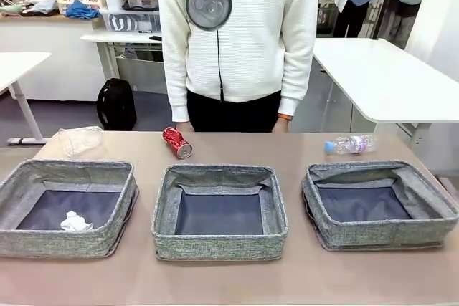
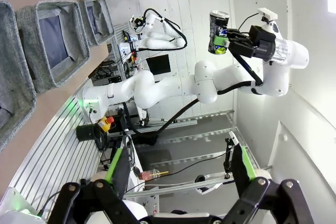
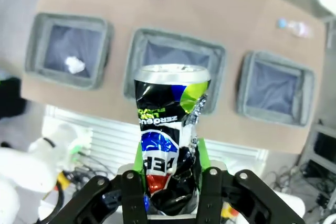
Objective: Sort the waste into the appropriate baskets.
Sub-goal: Pick up the waste item pointed out by the person, then place the picked waste into the Fabric basket indicated by the person, then pick up the waste item pointed out by the person.
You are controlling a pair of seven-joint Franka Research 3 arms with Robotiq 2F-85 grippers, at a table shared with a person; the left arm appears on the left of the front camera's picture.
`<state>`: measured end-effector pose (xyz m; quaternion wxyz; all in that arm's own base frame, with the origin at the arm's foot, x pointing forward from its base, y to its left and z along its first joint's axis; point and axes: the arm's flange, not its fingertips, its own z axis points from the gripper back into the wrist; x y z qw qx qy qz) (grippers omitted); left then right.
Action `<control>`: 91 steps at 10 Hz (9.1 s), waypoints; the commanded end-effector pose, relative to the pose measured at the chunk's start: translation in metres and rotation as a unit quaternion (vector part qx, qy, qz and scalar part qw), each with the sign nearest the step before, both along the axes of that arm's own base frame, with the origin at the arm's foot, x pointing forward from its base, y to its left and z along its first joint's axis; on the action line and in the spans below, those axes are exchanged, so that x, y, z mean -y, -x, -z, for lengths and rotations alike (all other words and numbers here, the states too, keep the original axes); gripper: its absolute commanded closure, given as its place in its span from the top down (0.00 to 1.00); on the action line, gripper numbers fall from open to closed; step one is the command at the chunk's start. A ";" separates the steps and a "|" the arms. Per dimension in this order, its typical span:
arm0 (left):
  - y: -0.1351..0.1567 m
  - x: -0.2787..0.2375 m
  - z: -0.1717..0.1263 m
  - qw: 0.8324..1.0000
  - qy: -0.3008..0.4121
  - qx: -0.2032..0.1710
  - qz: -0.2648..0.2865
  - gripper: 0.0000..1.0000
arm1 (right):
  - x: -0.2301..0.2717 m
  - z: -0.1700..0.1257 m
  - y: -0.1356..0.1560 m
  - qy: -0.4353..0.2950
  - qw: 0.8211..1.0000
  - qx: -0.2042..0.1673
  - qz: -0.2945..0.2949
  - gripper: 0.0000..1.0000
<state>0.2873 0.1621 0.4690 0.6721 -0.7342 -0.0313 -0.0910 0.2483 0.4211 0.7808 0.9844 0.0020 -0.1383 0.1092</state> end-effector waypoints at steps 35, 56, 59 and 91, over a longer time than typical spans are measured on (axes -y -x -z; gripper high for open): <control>0.000 -0.002 -0.003 1.000 0.006 0.000 -0.004 1.00 | 0.132 0.130 -0.074 -0.022 0.994 -0.097 0.047 0.41; 0.000 -0.002 -0.003 1.000 0.006 0.000 -0.004 1.00 | 0.379 0.354 -0.094 -0.258 0.933 -0.136 0.212 1.00; 0.000 -0.002 -0.003 1.000 0.006 0.000 -0.004 1.00 | 0.379 0.349 -0.093 -0.283 0.930 -0.134 0.196 1.00; 0.000 -0.002 -0.003 1.000 0.006 0.000 -0.004 1.00 | 0.362 0.257 -0.065 -0.633 0.722 -0.280 -0.020 1.00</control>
